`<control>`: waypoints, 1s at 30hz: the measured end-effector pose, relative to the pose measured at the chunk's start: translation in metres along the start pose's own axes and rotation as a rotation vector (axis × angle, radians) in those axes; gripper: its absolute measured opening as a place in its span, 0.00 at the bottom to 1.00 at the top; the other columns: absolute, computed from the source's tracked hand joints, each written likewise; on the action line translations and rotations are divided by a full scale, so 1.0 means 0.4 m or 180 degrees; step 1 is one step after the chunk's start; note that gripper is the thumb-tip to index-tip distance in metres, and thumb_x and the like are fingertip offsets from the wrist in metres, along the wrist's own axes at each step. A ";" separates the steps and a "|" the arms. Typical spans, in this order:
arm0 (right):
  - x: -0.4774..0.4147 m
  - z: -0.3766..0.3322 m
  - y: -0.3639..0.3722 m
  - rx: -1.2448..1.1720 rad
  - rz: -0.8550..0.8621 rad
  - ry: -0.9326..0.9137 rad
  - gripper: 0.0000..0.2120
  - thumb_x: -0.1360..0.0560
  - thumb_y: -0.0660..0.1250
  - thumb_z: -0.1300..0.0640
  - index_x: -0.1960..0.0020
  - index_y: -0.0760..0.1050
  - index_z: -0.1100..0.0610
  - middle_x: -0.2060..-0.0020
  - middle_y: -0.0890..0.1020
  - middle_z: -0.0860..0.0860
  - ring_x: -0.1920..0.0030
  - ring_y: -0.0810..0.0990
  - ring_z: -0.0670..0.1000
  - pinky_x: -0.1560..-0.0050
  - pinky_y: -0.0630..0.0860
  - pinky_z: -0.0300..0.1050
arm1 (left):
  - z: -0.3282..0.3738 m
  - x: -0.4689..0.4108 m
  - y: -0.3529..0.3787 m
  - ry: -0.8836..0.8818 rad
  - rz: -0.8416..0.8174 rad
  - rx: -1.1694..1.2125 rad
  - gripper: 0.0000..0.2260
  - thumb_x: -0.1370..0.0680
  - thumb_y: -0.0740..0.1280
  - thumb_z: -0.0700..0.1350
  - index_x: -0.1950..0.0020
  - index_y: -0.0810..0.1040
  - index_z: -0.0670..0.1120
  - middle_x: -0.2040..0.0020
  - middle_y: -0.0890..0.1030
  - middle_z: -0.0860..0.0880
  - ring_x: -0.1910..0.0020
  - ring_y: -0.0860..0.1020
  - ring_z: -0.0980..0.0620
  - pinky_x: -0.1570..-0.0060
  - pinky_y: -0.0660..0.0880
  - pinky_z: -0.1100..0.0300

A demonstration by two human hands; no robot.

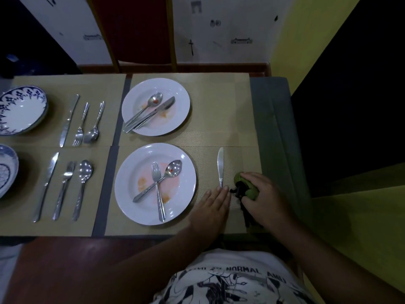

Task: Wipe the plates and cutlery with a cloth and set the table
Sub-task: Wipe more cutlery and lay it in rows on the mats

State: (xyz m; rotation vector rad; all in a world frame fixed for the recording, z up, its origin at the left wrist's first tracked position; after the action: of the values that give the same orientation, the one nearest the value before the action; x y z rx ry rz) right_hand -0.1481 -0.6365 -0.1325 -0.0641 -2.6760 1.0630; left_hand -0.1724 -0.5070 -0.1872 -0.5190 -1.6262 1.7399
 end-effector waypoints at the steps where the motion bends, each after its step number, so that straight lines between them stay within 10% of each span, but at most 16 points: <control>1: 0.000 -0.002 0.001 0.0021 0.0002 -0.0005 0.30 0.33 0.73 0.63 0.31 0.74 0.50 0.36 0.76 0.45 0.37 0.73 0.44 0.37 0.68 0.39 | -0.002 0.005 -0.001 -0.0023 0.0010 0.0029 0.25 0.21 0.54 0.49 0.29 0.76 0.41 0.29 0.75 0.42 0.30 0.74 0.44 0.33 0.70 0.47; 18: 0.007 -0.069 0.044 0.0242 -0.0034 -0.0340 0.30 0.34 0.73 0.63 0.33 0.76 0.52 0.36 0.78 0.47 0.36 0.74 0.48 0.35 0.71 0.44 | -0.034 0.098 -0.099 -0.0142 0.0771 0.0625 0.24 0.18 0.56 0.47 0.24 0.67 0.39 0.23 0.66 0.41 0.23 0.64 0.44 0.24 0.58 0.48; 23: -0.017 -0.157 0.078 0.0203 -0.0142 -0.0489 0.31 0.34 0.72 0.64 0.32 0.75 0.50 0.36 0.76 0.44 0.35 0.71 0.46 0.37 0.65 0.37 | -0.184 0.160 -0.134 -0.1008 0.0811 0.0965 0.25 0.18 0.54 0.49 0.23 0.67 0.40 0.23 0.67 0.42 0.23 0.64 0.43 0.24 0.59 0.47; 30: -0.045 -0.332 0.136 0.0196 -0.0146 -0.1063 0.29 0.35 0.71 0.66 0.35 0.76 0.51 0.41 0.77 0.40 0.38 0.72 0.47 0.40 0.65 0.37 | -0.392 0.282 -0.169 -0.2691 0.0890 0.1294 0.08 0.21 0.65 0.52 0.48 0.76 0.49 0.50 0.80 0.51 0.51 0.77 0.50 0.49 0.71 0.57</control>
State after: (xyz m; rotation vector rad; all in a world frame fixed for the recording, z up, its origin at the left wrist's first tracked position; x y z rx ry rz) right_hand -0.0996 -0.5105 -0.0807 0.2032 -2.9151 1.2359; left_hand -0.1252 -0.3182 -0.1241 0.2477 -1.6819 2.6439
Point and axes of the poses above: each hand's wrist, its own x-axis away from the middle knuckle, its own y-axis out of the palm, z = x × y, the point moved 10 cm from there along -x, towards the middle knuckle
